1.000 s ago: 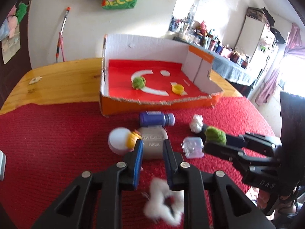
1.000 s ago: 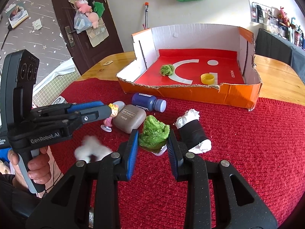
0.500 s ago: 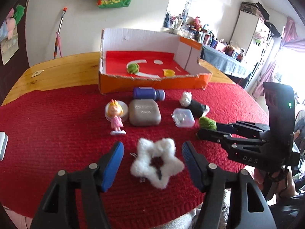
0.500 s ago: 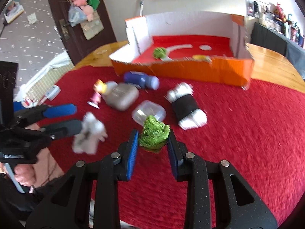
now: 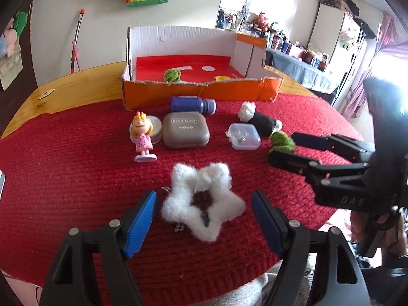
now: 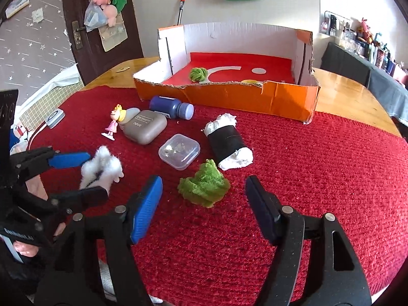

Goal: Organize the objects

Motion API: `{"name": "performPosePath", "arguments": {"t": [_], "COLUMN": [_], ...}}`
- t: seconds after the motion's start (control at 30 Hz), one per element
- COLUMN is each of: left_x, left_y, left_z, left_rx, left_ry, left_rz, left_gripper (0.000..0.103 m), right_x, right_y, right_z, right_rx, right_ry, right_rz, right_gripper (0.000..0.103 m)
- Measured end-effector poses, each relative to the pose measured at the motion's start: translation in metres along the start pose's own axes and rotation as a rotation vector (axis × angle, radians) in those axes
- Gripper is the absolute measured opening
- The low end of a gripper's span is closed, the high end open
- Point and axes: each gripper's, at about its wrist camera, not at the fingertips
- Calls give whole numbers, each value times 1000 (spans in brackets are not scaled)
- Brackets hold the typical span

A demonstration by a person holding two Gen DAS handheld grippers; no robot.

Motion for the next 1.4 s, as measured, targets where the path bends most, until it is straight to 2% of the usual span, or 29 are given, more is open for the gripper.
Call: {"name": "performPosePath", "arguments": {"t": [0.07,0.1,0.13,0.17,0.27,0.57,1.4], "left_x": [1,1,1,1,-1,-12,-7], "left_y": [-2,-3,-4,-4,-4,10,59], "left_z": [3,4,6,7,8,15,-5], "left_rx": [25,33,45,52,60,97,38], "left_ry": [23,29,42,51,46,40,20], "left_rz": [12,13,19,23,30,94,158], "left_gripper": [77,77,73,62,60,59,59], "right_x": [2,4,5,6,5,0,-2], "right_y": [0,-1,-2,-2,-2,4,32], "right_z": [2,3,3,3,3,-2,-3], "right_rx": [11,11,10,8,8,-4,2], "right_ry": [3,0,-2,-6,4,19,68], "right_rz": [-8,-16,-19,-19,-19,-2,35], "right_gripper": [64,58,56,53,38,36,36]}}
Point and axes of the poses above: each gripper's, at about its wrist camera, not at the fingertips, and x roughly the way its jaws point, z to its right, y to its top, and after that the axes turned 7 degrees about z, right-handed
